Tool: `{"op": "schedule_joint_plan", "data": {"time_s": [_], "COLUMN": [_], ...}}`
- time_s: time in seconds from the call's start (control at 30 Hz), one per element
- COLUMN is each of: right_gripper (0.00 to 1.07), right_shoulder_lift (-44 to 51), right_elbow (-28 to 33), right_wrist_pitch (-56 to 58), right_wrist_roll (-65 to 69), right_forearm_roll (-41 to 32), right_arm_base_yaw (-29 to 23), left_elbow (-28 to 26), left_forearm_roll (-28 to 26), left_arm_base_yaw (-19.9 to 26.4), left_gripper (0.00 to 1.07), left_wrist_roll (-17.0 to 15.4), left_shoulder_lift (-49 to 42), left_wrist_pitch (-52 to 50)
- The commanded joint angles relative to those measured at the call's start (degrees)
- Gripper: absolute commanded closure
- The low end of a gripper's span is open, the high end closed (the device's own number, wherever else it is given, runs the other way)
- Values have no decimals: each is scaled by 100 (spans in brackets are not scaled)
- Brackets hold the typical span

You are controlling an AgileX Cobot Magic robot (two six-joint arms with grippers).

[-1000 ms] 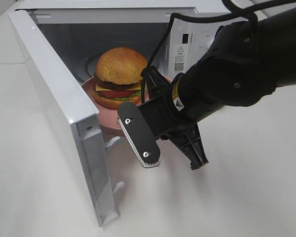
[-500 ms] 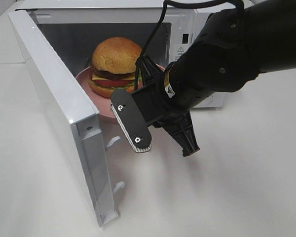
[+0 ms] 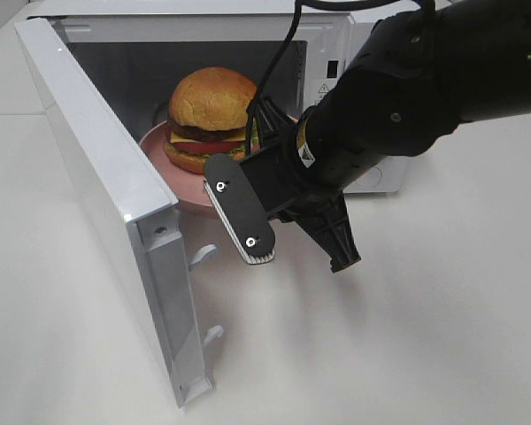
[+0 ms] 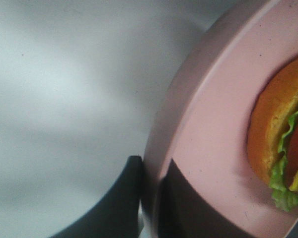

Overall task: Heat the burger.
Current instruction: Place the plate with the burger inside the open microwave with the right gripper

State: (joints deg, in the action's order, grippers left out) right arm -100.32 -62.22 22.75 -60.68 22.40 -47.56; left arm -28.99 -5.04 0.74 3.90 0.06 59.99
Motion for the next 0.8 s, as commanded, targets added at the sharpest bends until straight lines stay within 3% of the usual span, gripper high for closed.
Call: {"op": "schedule_joint_plan", "data": {"time_s": [0.03,0.8], "right_gripper": [107,107], "right_shoulder_lift": [17,-802], "right_elbow": [-178,-1318], "right_wrist_pitch": [-304,63], "right_wrist_roll": [-74,-160], "right_forearm_roll": [63,63], "right_arm_base_yaw": [17,149], "left_elbow": [11,11], "left_forearm_roll": [-17,-17], "left_arm_base_yaw": [11,11], "left_gripper": [2,2], "left_wrist_roll": [-40,-40], "left_shoulder_lift": [-17,-17], "left_wrist_pitch": [-17,-17]}}
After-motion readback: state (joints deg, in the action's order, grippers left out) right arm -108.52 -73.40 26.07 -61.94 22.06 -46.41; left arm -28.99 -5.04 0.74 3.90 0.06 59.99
